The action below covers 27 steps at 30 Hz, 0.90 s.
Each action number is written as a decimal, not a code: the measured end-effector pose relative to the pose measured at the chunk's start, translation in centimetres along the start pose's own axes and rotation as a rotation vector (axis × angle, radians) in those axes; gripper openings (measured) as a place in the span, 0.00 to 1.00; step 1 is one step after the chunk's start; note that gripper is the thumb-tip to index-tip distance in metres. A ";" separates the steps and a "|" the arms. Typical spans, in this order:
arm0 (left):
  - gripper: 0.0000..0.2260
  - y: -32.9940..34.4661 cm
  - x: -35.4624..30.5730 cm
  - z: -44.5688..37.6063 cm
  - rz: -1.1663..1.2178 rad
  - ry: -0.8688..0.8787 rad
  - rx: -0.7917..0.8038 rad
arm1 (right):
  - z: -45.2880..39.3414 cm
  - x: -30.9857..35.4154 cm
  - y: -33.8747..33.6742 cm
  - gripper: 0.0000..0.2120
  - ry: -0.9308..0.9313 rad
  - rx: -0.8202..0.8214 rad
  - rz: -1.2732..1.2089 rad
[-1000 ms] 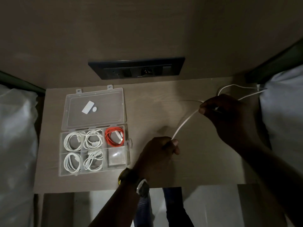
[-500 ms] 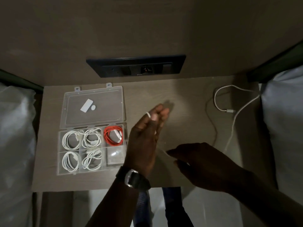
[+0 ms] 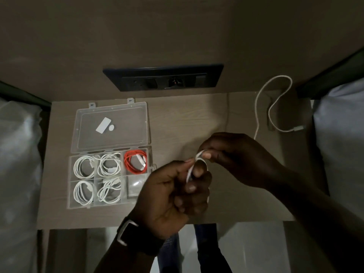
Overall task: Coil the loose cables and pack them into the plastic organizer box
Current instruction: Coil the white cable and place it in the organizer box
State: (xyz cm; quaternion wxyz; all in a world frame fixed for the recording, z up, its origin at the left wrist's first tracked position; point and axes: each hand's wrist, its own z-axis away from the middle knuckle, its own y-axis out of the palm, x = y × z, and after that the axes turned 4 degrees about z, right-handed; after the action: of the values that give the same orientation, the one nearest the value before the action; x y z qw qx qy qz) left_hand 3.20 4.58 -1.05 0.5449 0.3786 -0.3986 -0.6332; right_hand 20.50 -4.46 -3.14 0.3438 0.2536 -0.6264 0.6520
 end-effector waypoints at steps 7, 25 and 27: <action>0.14 0.1 -3.4 0.8 0.316 0.733 -0.134 | 2.3 1.4 3.7 0.16 0.073 0.273 0.082; 0.17 -1.1 4.2 1.9 0.059 0.166 -0.181 | 1.5 -0.2 1.5 0.20 0.300 0.165 -0.430; 0.15 -0.6 3.2 1.8 0.120 0.258 -0.171 | 3.2 0.6 3.0 0.27 0.426 0.122 -0.808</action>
State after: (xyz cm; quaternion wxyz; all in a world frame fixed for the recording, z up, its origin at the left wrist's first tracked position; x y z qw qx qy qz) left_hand 0.94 1.60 -0.99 0.6586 0.3847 -0.2918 -0.5771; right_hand 17.47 -7.52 -4.34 0.6760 0.3577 -0.3529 0.5389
